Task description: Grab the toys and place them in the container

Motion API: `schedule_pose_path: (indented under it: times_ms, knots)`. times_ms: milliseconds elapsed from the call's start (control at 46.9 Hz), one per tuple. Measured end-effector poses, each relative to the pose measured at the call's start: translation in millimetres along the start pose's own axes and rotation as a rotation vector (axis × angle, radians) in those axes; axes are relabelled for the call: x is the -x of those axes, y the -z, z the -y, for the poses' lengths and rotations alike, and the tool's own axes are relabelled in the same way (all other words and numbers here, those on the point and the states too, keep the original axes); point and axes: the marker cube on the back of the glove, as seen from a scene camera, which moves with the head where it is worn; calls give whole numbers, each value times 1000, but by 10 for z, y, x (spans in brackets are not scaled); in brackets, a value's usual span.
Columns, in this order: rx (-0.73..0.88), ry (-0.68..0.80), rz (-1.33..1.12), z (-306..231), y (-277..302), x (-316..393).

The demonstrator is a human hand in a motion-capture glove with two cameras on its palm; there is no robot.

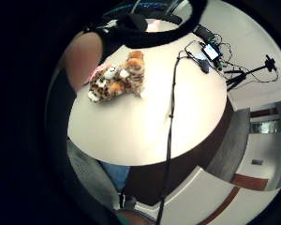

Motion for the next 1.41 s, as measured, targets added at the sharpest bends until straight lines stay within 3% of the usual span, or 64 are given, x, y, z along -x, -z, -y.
schedule_pose_path:
  times_ms: [533,917,1066,1279,1407]
  knots:
    - [16,-4,-10,82,-37,2]
    - [20,15,-117,1160,-164,167]
    - [98,-19,-87,1249,-432,94]
    - [325,-144,-196,1065,-1311,-59]
    - [353,-127,-223,1023,-1447,-50]
